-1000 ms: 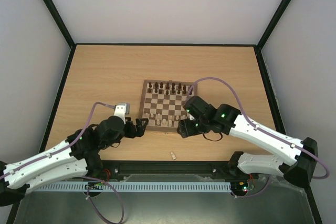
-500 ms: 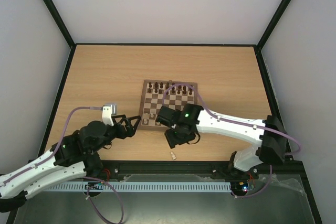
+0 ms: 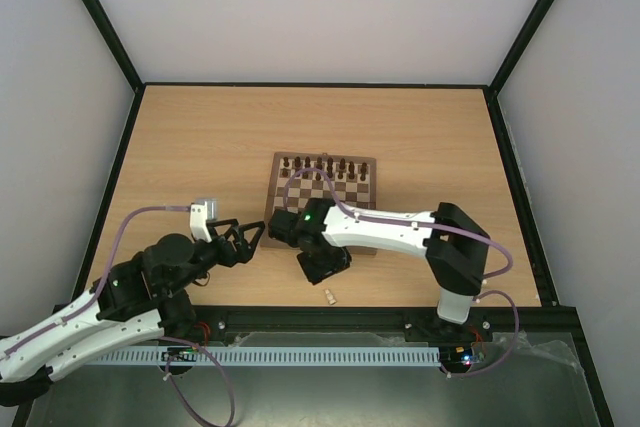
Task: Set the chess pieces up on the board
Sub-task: Pick up the chess piece at the center of the board.
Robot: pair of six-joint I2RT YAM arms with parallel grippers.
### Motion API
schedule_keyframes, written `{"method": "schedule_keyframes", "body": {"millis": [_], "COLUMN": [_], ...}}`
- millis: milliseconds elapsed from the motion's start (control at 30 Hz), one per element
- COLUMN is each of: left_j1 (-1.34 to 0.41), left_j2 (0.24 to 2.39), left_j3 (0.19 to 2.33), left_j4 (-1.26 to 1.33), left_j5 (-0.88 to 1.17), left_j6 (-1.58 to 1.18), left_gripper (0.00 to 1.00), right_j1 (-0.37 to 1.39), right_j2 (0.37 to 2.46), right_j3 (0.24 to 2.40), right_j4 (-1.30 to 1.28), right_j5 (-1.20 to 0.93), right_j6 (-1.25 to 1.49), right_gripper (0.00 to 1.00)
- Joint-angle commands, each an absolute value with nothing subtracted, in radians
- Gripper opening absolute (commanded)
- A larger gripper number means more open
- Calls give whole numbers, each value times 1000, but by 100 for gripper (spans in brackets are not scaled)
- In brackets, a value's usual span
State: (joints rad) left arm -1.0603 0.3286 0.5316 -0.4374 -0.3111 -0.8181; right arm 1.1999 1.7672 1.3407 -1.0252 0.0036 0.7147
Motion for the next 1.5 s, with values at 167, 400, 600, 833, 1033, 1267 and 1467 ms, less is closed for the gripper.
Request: {"method": "schedule_keyframes", "body": {"millis": [167, 400, 600, 833, 1033, 1267, 1467], "left_j1": [-1063, -1064, -1064, -1064, -1063, -1064, -1064], "left_j2": [308, 303, 304, 305, 305, 305, 305], "left_j3": [512, 509, 511, 511, 509, 512, 510], "left_j4": [-419, -416, -417, -416, -417, -418, -417], "left_j5": [-299, -299, -302, -304, -304, -305, -305], "left_j6": [-804, -803, -801, -799, -801, -801, -801], "left_gripper": [99, 99, 99, 99, 99, 99, 99], "right_j1": [1207, 1217, 1230, 1231, 1231, 1230, 1230], "right_j2": [1861, 1894, 1923, 1951, 1965, 1971, 1974], "right_j3": [1337, 1316, 1312, 1313, 1306, 1290, 1280], "right_j4": [-1069, -1055, -1030, -1007, -996, -984, -968], "right_j5": [-34, -46, -65, -76, -79, -80, -90], "right_j6": [668, 661, 651, 640, 640, 640, 640], "right_gripper": [37, 33, 33, 33, 31, 27, 20]}}
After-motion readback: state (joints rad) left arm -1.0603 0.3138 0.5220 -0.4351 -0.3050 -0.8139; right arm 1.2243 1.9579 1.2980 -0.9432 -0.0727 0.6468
